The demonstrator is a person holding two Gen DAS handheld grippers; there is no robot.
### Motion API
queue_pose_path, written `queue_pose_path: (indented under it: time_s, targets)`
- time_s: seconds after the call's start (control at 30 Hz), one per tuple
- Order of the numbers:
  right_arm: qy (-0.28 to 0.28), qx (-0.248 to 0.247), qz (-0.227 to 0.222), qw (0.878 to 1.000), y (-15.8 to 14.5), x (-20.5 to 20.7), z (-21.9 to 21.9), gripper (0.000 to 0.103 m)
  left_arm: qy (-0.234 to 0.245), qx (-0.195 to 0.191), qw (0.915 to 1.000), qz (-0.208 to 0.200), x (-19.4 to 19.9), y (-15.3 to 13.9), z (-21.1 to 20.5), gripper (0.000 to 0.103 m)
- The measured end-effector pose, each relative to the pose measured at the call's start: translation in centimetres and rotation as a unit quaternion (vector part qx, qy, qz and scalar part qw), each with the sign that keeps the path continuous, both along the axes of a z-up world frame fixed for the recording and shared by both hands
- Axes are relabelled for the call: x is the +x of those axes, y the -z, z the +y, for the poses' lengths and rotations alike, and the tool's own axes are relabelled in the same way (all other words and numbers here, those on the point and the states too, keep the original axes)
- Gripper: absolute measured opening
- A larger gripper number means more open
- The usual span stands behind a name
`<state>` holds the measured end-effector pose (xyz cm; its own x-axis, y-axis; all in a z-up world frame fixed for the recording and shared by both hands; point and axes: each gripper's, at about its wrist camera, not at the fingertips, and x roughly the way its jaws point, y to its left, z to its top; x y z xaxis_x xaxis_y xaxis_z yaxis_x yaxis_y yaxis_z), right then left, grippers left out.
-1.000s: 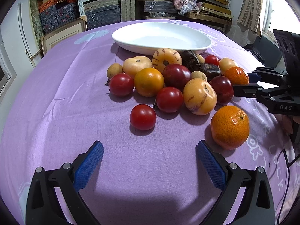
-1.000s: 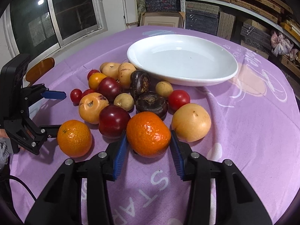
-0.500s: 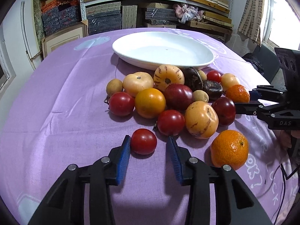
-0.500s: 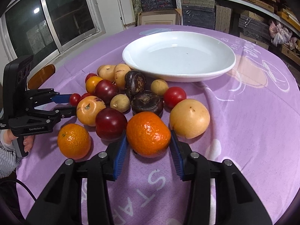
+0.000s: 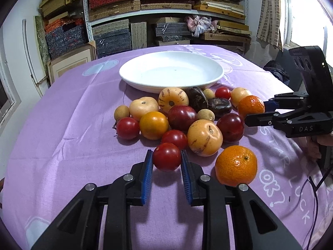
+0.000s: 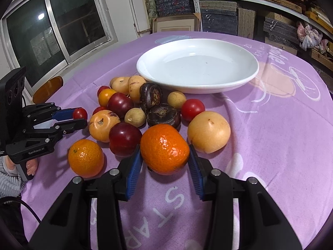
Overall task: Organize fruits
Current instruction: 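Carry both fruits onto the white plate and open both tools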
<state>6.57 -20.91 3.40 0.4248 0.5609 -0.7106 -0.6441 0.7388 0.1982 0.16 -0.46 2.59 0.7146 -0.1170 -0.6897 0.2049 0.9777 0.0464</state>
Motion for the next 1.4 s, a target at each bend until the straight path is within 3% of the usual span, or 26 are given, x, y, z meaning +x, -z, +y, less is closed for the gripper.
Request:
queue_pose_path:
  time_s: [0.2, 0.4, 0.53, 0.67, 0.7, 0.73, 0.83, 0.9, 1.0, 1.13, 1.3, 1.4]
  targets:
    - [0.026, 0.044, -0.041, 0.998, -3.6, -0.4, -1.8, 0.042, -0.004, -0.037, 0.9987, -0.035, 2.7, -3.5, 0.7, 0.026]
    - [0.069, 0.027, -0.058, 0.996, -6.1, 4.3, -0.1, 0.042, -0.013, -0.062, 0.9973, -0.038, 10.1, -5.4, -0.1, 0.026]
    - [0.088, 0.03, -0.045, 0.995, -5.6, 8.2, 1.9, 0.042, -0.024, -0.081, 0.9963, -0.016, 13.5, -4.5, 0.0, 0.027]
    - [0.098, 0.033, -0.024, 0.994, -4.1, 10.7, 2.9, 0.043, -0.016, -0.053, 0.9985, 0.003, 15.1, -3.2, -0.9, 0.027]
    - [0.098, 0.031, -0.021, 0.994, -3.7, 10.9, 3.1, 0.043, -0.014, -0.05, 0.9987, 0.001, 15.2, -3.1, -1.1, 0.03]
    - [0.102, 0.029, -0.02, 0.994, -3.3, 11.0, 3.1, 0.044, -0.013, -0.053, 0.9985, 0.0, 15.3, -3.1, -1.3, 0.042]
    - [0.107, 0.042, -0.012, 0.993, -2.7, 10.9, 2.4, 0.045, -0.017, -0.059, 0.9979, -0.018, 14.9, -3.6, -1.0, 0.07]
    - [0.111, 0.055, -0.018, 0.992, -3.4, 10.5, 1.5, 0.046, -0.022, -0.062, 0.9974, -0.031, 14.1, -4.2, -0.5, 0.073]
    - [0.122, 0.07, -0.037, 0.989, -4.9, 9.3, 0.0, 0.055, -0.037, -0.075, 0.9956, -0.043, 12.8, -5.1, 0.7, 0.08]
    - [0.124, 0.07, -0.069, 0.987, -6.1, 6.1, -2.0, 0.076, -0.059, -0.096, 0.9921, -0.056, 9.5, -5.9, 3.3, 0.09]
    - [0.126, 0.048, -0.129, 0.982, -5.6, 0.7, -4.0, 0.083, -0.094, -0.126, 0.9846, -0.078, 4.2, -5.2, 6.6, 0.096]
    - [0.113, 0.027, -0.13, 0.985, -4.6, -0.6, -4.1, 0.085, -0.121, -0.138, 0.9793, -0.085, 1.8, -3.8, 8.3, 0.096]
